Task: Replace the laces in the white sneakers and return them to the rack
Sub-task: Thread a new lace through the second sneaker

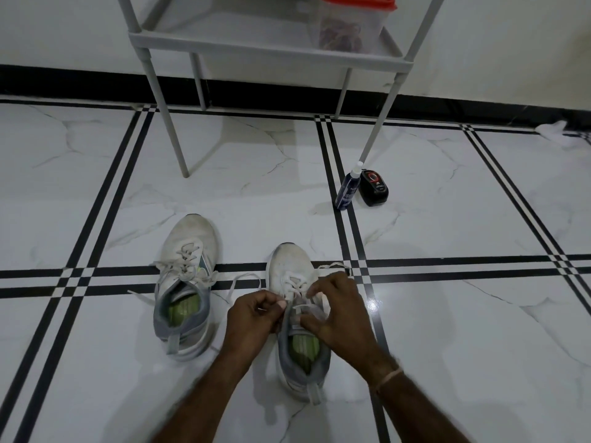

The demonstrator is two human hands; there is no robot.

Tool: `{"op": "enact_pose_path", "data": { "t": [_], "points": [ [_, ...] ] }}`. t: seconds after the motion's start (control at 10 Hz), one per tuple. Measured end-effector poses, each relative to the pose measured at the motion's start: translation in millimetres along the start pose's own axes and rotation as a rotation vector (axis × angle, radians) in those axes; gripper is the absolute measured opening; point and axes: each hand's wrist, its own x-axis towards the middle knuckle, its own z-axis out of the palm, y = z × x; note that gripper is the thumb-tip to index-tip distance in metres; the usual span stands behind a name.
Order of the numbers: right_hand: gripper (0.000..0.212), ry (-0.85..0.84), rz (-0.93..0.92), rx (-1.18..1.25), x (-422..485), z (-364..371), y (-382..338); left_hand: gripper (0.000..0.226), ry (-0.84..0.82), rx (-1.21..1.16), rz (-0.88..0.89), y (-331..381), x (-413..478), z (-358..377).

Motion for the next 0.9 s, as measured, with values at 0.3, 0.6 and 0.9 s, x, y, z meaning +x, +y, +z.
{"op": "enact_pose_path", "data": {
  "t": [0.3, 0.6, 0.9],
  "points": [
    [0.025, 0.000, 0.219, -0.035, 1.2, -11.0, -9.5, 0.027, 0.248, -0.914, -0.175, 87.2, 27.6, -25.4],
    [0.038, -0.014, 0.304, -0.046, 5.0, -13.9, -18.0, 0.035, -0.074, 1.046, 0.391, 33.9, 17.4, -42.1],
    [0.036, 0.002, 0.373, 0.026, 6.3, -16.5, -17.5, 0.025, 0.237, -0.662, -0.055, 63.0, 24.8, -48.3]
  ]
}}
